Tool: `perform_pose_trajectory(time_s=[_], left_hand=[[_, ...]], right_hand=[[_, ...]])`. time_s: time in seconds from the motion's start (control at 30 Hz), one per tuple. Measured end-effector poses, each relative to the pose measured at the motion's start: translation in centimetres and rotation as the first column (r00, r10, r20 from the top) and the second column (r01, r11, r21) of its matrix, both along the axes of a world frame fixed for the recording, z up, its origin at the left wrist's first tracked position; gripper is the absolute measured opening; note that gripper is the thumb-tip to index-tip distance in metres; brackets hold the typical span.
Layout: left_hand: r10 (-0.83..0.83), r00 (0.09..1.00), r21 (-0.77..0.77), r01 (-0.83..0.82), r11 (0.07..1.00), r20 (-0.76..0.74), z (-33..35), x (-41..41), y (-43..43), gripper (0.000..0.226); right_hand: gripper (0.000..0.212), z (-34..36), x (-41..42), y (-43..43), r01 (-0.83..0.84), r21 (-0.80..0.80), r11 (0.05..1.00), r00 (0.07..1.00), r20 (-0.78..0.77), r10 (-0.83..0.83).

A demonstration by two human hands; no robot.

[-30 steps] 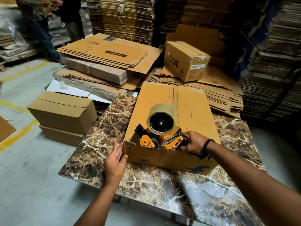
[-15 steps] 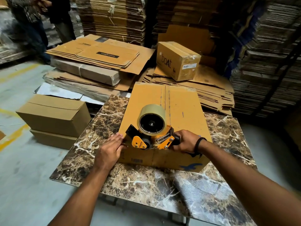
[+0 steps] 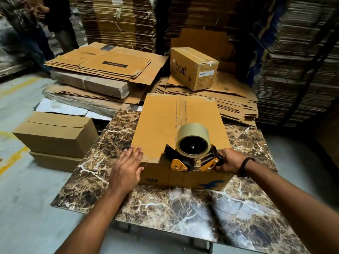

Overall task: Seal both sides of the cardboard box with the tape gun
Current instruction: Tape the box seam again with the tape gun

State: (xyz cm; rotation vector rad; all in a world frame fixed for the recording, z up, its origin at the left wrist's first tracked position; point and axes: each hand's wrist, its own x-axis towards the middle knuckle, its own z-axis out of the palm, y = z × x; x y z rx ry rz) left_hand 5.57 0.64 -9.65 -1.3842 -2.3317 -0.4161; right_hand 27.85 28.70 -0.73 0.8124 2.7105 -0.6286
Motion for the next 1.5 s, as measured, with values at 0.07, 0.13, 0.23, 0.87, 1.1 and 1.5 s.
perform_pose_trajectory(time_s=[0.07,0.13,0.23,0.87,1.1,1.5], left_hand=[[-0.020,1.000,-0.040,0.021,0.999,0.018,0.2,1.0,0.8,0.052],[-0.031,0.999,-0.049,0.033,0.998,0.031,0.6,1.6,1.7,0.051],[-0.069,0.997,-0.001,0.069,0.998,0.045,0.8,2.0,2.3,0.043],[-0.252,0.967,-0.052,0.249,0.967,-0.050,-0.5,6.3,6.3,0.051],[-0.212,0.975,0.033,0.210,0.977,0.059,-0.3,6.2,6.7,0.068],[-0.232,0.973,-0.090,0.232,0.969,0.007,0.1,9.9,10.0,0.051]], right_hand=[[0.018,0.1,-0.1,0.0,0.007,0.004,1.000,1.000,0.009,-0.007],[0.019,0.1,0.0,-0.1,0.006,0.008,1.000,1.000,0.004,-0.006],[0.019,0.0,0.4,-0.1,-0.015,-0.004,1.000,1.000,-0.022,0.015],[0.015,-1.7,5.9,4.2,0.096,-0.068,0.993,0.994,-0.048,-0.099],[0.018,-1.1,6.8,5.5,0.069,-0.081,0.994,0.996,-0.049,-0.074],[0.011,-2.6,11.0,8.5,0.146,-0.065,0.987,0.987,-0.062,-0.149]])
